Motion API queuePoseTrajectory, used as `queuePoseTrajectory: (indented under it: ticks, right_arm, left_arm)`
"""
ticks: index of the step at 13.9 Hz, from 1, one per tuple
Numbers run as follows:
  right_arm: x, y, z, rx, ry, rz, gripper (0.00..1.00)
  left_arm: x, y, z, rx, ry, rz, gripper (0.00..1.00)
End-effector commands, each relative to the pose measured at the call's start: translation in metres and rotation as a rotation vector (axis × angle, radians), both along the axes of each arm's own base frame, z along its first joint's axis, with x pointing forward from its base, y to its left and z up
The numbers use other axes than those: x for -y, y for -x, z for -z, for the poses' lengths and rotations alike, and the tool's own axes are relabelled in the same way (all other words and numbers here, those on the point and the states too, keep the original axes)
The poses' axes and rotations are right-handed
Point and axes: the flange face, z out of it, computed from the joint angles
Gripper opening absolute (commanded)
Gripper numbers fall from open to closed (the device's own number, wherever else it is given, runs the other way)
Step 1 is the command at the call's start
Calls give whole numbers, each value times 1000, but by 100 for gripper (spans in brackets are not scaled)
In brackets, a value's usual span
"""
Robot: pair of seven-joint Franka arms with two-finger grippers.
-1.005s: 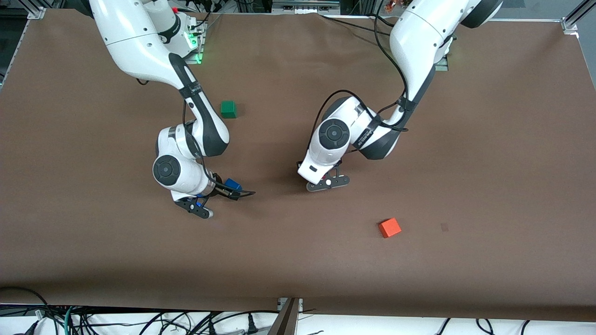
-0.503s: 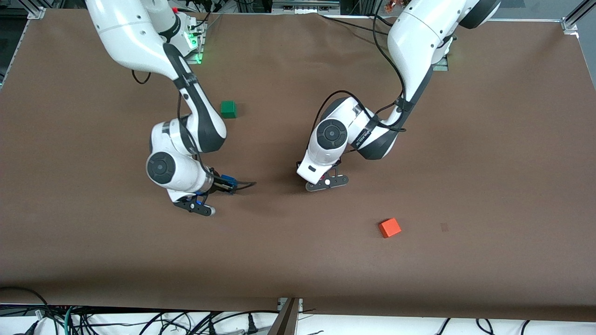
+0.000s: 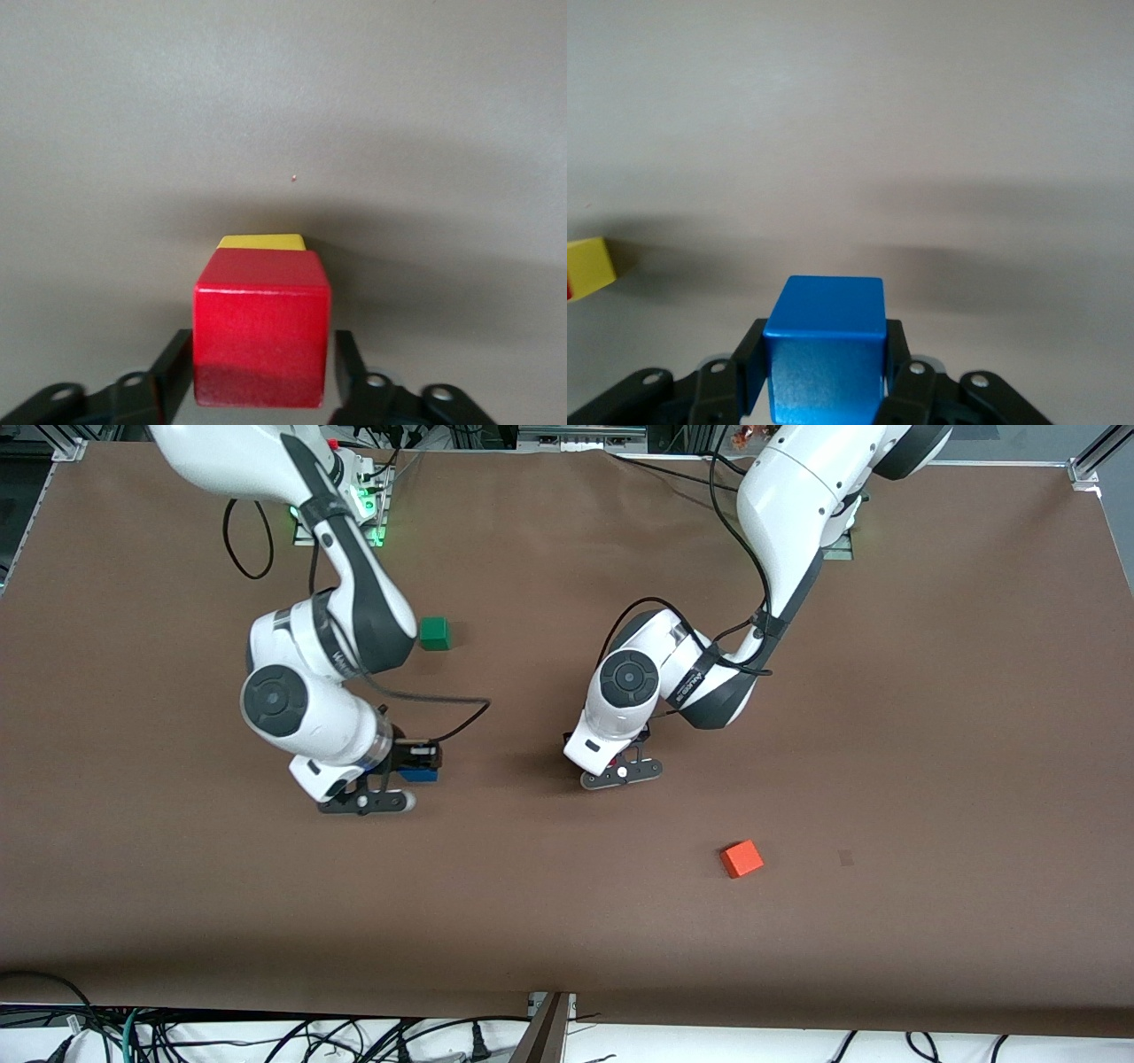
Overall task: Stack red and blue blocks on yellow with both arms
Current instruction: 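Set the red block on yellow while the right gripper grasps blue, then withdraw the left gripper while the right gripper carries blue over red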
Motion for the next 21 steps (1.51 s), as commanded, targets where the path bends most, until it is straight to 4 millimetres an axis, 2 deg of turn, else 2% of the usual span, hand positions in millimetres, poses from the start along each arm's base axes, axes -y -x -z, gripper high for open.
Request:
queuePoseTrajectory:
  ticks: [1, 2, 3, 5, 7, 11, 12, 14, 15, 17, 18, 19, 20, 21]
  right_arm:
    - [-14, 5, -4, 1, 16, -33, 40]
    - [-14, 5, -4, 0, 16, -28, 40]
    - [-19, 7, -4, -2, 18, -12, 40]
    - [-39, 16, -2, -3, 22, 3, 40]
    - [-65, 24, -8, 11, 17, 29, 40]
    - [-145, 40, -12, 56, 6, 41, 41]
    - [-169, 48, -11, 73, 8, 32, 41]
    - [-203, 56, -7, 96, -2, 64, 41]
    - [-214, 56, -6, 104, -10, 81, 41]
    - [-235, 62, 0, 116, -18, 99, 41]
    - [-246, 69, 5, 120, -20, 104, 41]
    - [-255, 75, 8, 136, -25, 103, 42]
    - [-263, 81, 11, 163, -8, 88, 43]
    - [-266, 82, 16, 178, 1, 91, 43]
  left_arm:
    - [-4, -7, -36, 31, -22, -11, 100]
    - [-6, -9, -59, 37, -32, -6, 100]
    - [-19, -17, -81, 38, -46, -11, 100]
    - [-66, -46, -128, 64, -48, 24, 100]
    - [-124, -71, -172, 94, -40, 107, 100]
    - [-226, -98, -237, 154, -25, 110, 100]
    - [-248, -99, -252, 163, -27, 119, 100]
    - [-281, -93, -273, 124, -43, 163, 100]
    - [-301, -93, -288, 113, -49, 179, 100]
    - [-331, -86, -303, 60, -51, 224, 100]
    - [-345, -82, -309, 43, -50, 230, 100]
    - [-361, -77, -323, 44, -35, 217, 100]
    - [-363, -65, -342, 59, -21, 214, 100]
    - [-373, -58, -351, 62, -22, 194, 100]
